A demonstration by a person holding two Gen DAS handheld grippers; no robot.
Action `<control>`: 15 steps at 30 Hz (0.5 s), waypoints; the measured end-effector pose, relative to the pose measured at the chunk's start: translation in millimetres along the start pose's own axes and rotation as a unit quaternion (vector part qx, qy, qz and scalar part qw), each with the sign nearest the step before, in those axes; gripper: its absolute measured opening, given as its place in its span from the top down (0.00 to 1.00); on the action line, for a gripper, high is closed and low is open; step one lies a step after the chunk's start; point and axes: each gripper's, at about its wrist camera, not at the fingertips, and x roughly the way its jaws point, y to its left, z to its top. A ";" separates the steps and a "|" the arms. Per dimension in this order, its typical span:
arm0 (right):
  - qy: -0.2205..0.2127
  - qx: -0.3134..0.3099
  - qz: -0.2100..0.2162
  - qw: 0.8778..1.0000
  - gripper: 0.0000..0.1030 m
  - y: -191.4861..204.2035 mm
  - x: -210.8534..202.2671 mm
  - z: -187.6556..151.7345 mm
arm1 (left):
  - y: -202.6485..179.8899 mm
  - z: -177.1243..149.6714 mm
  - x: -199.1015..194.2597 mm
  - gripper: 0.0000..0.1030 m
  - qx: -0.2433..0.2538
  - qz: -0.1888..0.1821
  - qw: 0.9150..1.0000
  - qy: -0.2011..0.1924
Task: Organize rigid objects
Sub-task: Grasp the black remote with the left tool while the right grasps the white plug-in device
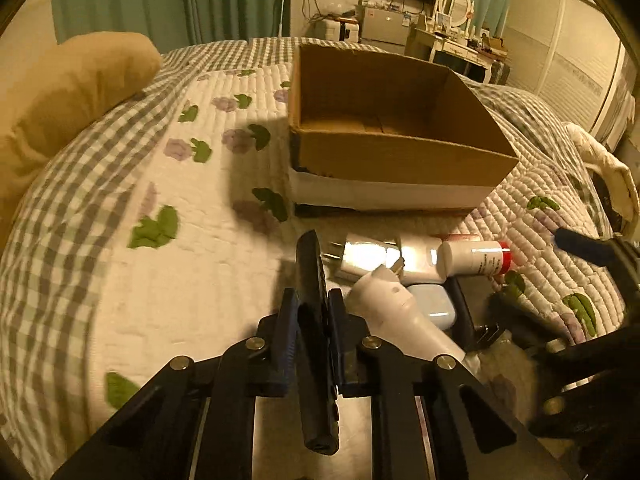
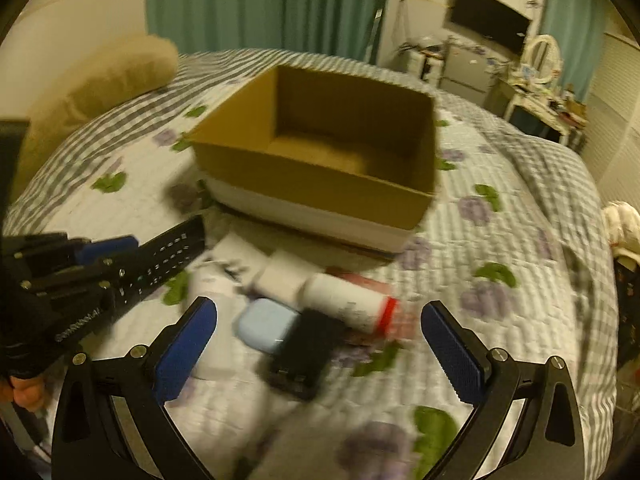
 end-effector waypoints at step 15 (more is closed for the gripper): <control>0.106 -0.048 0.081 0.990 0.44 56.7 88.3 -1.8 | 9.4 -9.7 9.6 0.86 0.030 -0.001 0.999 0.018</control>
